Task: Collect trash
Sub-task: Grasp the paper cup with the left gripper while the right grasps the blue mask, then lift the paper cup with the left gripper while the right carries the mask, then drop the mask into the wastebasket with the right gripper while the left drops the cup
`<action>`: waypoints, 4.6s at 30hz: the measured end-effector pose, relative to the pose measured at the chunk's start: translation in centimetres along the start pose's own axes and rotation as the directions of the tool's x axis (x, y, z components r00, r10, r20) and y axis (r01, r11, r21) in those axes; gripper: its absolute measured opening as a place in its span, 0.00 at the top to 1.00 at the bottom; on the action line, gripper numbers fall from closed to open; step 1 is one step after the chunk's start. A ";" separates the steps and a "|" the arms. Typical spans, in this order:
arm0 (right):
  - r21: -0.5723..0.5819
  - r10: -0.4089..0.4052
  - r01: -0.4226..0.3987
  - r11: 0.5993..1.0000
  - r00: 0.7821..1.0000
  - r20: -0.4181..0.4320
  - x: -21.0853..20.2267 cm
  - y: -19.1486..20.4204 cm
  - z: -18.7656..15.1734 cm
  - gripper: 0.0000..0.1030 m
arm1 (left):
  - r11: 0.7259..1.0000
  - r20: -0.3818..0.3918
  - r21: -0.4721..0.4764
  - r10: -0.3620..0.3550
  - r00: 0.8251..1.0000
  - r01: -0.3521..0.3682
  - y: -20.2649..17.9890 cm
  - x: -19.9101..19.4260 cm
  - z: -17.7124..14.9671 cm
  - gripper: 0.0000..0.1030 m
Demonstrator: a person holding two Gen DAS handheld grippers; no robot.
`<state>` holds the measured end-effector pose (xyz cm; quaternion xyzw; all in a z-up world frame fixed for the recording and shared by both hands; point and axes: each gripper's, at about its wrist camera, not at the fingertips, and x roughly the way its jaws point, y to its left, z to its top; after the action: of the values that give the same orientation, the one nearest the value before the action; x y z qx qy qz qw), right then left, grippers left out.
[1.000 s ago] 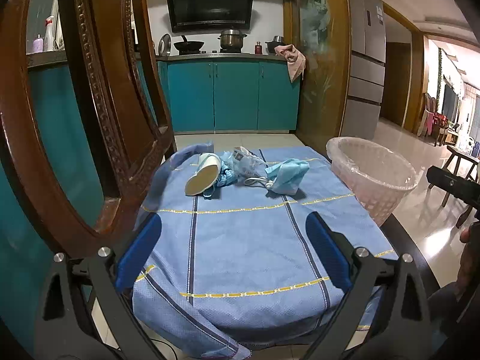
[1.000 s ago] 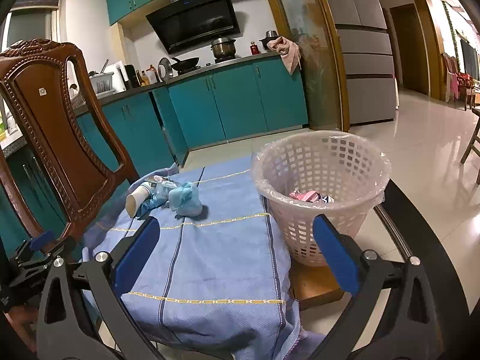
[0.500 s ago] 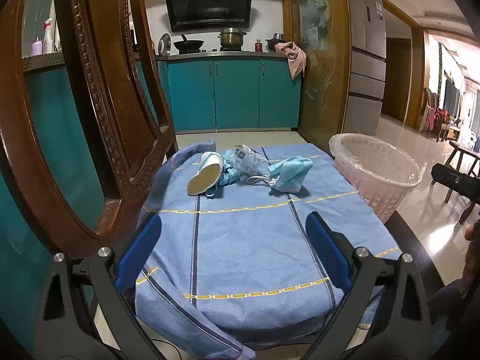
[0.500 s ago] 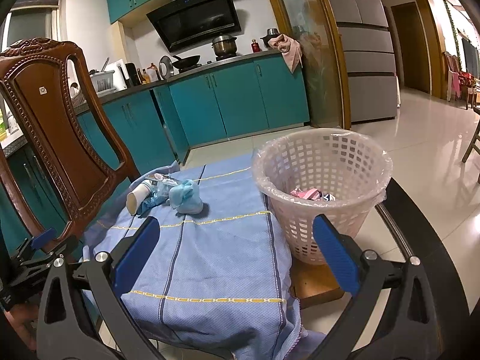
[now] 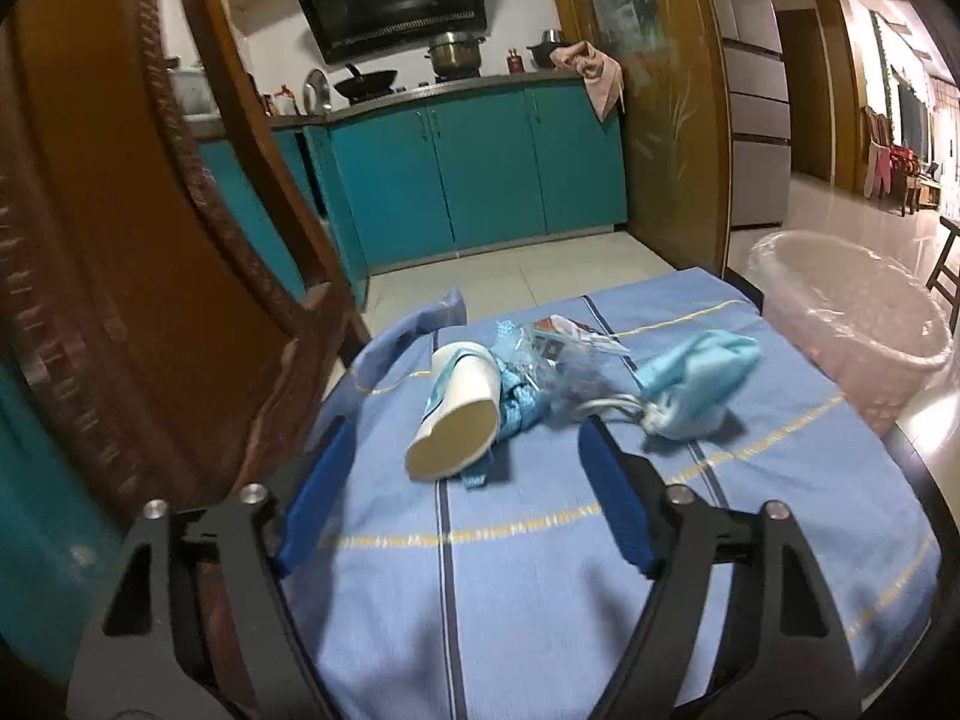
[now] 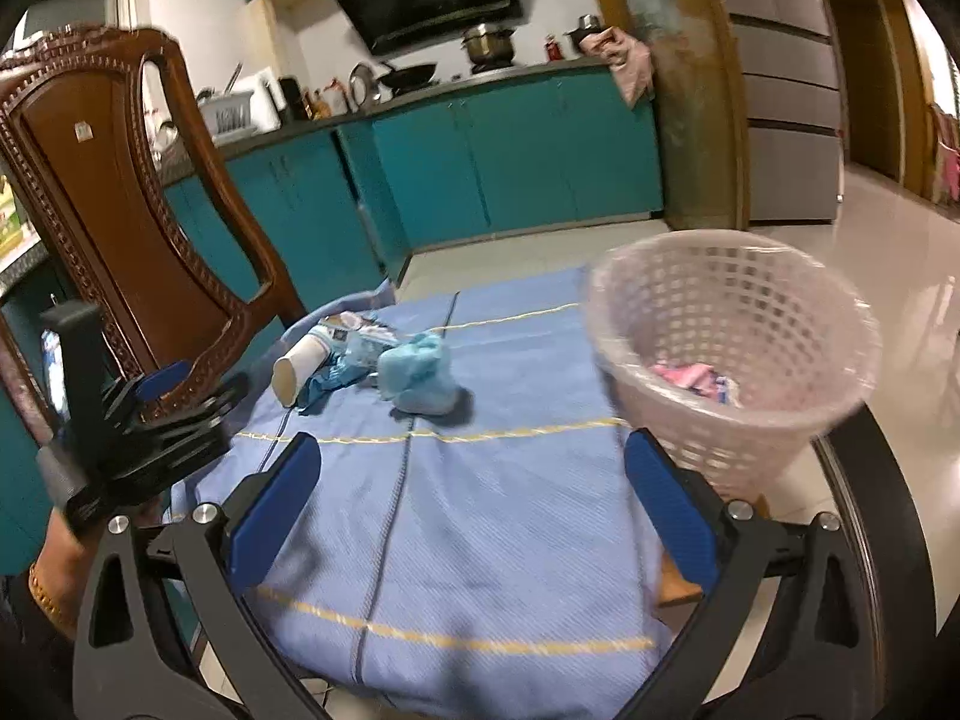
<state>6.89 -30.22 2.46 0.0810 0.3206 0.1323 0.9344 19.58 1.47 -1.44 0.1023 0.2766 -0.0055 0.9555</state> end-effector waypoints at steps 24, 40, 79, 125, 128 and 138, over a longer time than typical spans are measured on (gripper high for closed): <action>0.056 0.027 -0.014 0.998 0.973 -0.231 16.5 3.1 2.5 0.59 | 0.972 0.111 -0.219 -0.066 0.992 0.089 2.9 -9.3 -0.4 0.87; -0.013 0.076 -0.077 0.997 0.994 -0.076 -1.3 0.3 -1.1 0.93 | 0.974 -0.023 -0.183 -0.138 0.990 0.131 2.3 -10.4 -5.5 0.18; -0.118 0.068 -0.072 0.990 0.997 -0.038 -2.7 2.0 -2.9 0.93 | 0.983 0.006 -0.134 -0.128 0.992 0.128 -2.1 -12.4 -5.1 0.15; 0.531 -0.325 0.105 0.841 0.882 0.340 -12.8 -16.3 -2.5 0.04 | 0.933 0.026 -0.051 -0.355 0.934 0.356 -11.7 -9.6 1.9 0.14; 0.559 -0.376 0.117 0.821 0.848 0.374 -13.9 -16.5 -3.0 0.04 | 0.898 0.071 -0.032 -0.437 0.897 0.440 -16.6 -8.0 7.3 0.14; 0.459 -0.292 0.125 0.879 0.904 0.313 -11.4 -14.4 -1.5 0.04 | 0.899 0.055 -0.037 -0.434 0.899 0.437 -18.7 -3.6 10.8 0.05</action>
<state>0.14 -47.20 4.50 0.2723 0.1653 -0.0624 0.9459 21.01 -19.13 5.77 0.0146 0.2710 -0.2145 0.9383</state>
